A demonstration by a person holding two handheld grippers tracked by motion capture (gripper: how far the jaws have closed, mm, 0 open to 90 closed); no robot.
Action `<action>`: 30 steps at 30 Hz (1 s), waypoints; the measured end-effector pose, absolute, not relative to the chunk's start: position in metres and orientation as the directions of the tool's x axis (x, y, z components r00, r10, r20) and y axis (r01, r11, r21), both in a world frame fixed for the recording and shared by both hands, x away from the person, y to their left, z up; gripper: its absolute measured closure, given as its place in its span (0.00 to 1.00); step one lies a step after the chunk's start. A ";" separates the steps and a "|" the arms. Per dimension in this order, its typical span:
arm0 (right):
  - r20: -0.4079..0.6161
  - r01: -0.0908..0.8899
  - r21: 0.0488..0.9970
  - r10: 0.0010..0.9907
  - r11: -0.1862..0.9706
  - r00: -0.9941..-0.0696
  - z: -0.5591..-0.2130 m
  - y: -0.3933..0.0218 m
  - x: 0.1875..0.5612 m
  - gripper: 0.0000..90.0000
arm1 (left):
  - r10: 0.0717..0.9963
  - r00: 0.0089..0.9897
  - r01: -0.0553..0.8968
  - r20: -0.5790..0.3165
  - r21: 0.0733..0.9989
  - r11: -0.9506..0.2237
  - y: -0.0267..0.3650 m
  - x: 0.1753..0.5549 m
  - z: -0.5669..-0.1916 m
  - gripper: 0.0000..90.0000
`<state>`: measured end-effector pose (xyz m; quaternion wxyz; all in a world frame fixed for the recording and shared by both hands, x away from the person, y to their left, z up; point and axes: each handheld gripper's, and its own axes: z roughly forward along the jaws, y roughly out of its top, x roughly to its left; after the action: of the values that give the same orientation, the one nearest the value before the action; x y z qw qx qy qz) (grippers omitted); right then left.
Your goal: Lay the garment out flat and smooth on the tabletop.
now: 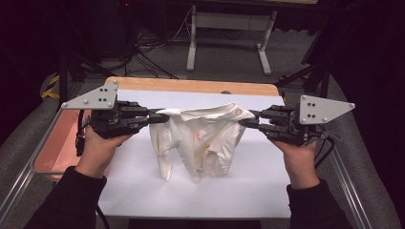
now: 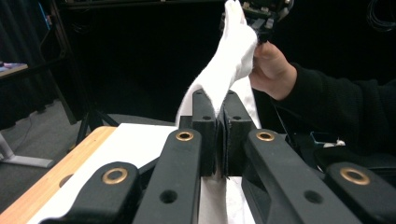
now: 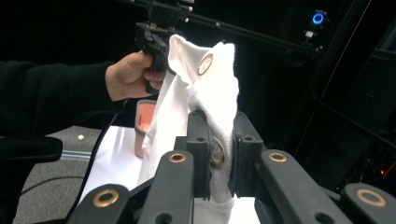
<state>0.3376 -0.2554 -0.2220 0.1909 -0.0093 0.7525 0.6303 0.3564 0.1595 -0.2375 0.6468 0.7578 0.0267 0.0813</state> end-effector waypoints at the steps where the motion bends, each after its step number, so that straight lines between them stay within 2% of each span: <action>1: -0.299 -0.257 0.945 0.224 0.200 -0.928 -0.219 -0.257 0.337 0.90 | 0.146 0.985 -0.066 0.090 0.984 -0.164 0.159 0.356 -0.236 0.97; 12: -0.341 -0.286 0.925 0.214 0.250 -0.915 -0.208 -0.272 0.322 0.89 | 0.107 0.989 -0.080 0.101 0.980 -0.182 0.158 0.345 -0.233 0.97; 25: -0.277 -0.225 0.944 0.208 0.243 -0.938 -0.226 -0.281 0.326 0.89 | 0.093 0.993 -0.055 0.073 0.981 -0.184 0.160 0.347 -0.237 0.97; 30: -0.295 -0.242 0.938 0.202 0.250 -0.934 -0.222 -0.284 0.321 0.89 | 0.082 0.993 -0.072 0.088 0.980 -0.188 0.159 0.342 -0.235 0.97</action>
<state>0.3207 -0.2837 -0.2216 0.1813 -0.0129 0.7695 0.6122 0.3416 0.1589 -0.2345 0.6372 0.7683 0.0033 0.0601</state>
